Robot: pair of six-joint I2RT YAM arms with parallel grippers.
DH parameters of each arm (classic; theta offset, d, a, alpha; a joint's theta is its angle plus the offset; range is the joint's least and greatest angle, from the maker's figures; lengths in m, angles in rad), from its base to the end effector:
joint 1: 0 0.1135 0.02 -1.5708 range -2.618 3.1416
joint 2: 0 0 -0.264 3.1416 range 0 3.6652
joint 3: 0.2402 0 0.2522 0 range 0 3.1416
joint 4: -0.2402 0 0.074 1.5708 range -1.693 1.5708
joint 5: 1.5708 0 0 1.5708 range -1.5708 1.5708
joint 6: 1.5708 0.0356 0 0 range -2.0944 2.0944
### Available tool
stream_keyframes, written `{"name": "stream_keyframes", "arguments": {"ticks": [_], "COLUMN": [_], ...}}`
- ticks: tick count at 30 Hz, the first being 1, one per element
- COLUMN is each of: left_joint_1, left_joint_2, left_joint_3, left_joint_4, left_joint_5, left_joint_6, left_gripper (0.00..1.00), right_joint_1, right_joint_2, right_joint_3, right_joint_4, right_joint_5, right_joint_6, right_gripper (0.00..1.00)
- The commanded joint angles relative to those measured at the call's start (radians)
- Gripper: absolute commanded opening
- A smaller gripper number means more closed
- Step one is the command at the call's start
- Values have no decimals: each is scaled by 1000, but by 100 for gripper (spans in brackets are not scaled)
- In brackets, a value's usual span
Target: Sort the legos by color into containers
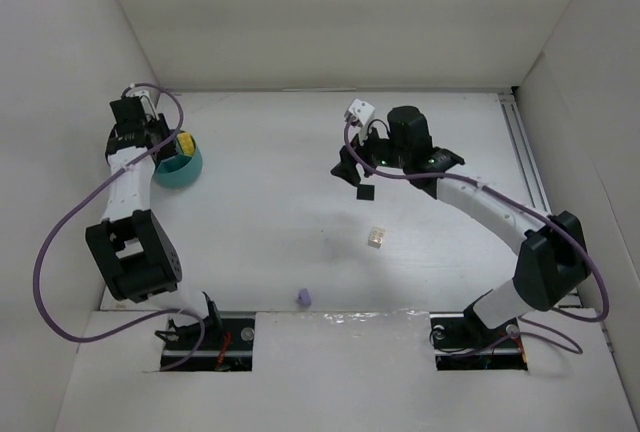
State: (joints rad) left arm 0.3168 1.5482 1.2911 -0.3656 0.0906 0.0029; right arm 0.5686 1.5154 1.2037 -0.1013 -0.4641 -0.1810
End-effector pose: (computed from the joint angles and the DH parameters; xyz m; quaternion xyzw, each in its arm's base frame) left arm 0.3384 0.1076 0.3093 -0.1185 0.8811 0.0328 0.4566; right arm 0.2896 0.2040 0.3166 -0.4153 0.7120 0.2914 0.4854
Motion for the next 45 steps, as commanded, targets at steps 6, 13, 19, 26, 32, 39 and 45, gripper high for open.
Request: {"name": "stream_keyframes", "arguments": {"ticks": [6,13,19,26,32,39,45], "left_joint_1": [-33,-42,-42,-42,8,18,38], "left_joint_2": [52,84,93,66,-130,-302,-355], "left_joint_3": [59,77,86,68,-10,-10,-29], "left_joint_4": [53,44,44,34,123,97,56], "left_joint_5": [-66,-88,-98,-80,111,124,144], "left_joint_6": [26,35,35,46,33,-1,-11], "left_gripper": [19,25,39,56,59,70,80], "right_joint_1": [-4,-4,-4,5,60,215,257], "right_joint_2": [17,26,35,35,48,250,165], "right_joint_3": [62,71,80,56,56,229,125], "right_joint_4": [0,0,0,-27,-204,-797,-839], "right_joint_5": [-16,-16,-16,-16,-86,-185,-206], "right_joint_6": [15,15,15,-6,-165,-541,-747], "right_gripper": [77,77,77,77,74,61,60]}}
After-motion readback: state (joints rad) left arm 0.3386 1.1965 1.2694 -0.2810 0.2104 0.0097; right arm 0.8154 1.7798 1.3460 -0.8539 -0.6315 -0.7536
